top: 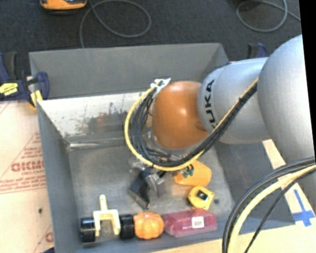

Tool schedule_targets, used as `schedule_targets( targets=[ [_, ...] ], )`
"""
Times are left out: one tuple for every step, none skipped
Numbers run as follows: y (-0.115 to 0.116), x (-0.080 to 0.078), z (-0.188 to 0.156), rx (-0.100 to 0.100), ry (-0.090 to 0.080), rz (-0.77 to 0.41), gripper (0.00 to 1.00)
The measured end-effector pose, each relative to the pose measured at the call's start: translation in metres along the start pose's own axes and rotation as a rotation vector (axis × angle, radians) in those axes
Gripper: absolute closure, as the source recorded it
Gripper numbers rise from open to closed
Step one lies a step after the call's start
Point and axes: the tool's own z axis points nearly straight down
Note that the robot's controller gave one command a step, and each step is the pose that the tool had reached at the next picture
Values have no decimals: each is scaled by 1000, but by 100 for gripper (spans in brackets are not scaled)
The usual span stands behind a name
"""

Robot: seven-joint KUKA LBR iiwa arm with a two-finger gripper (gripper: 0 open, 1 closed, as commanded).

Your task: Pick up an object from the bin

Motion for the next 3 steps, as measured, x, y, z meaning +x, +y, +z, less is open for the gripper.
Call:
schedule_targets(
  targets=[
    [0, 0, 0, 0, 0, 1, 100],
    [-6, -7, -6, -5, -4, -3, 100],
    [-11, -10, -8, -2, -13, 6, 100]
  ],
)
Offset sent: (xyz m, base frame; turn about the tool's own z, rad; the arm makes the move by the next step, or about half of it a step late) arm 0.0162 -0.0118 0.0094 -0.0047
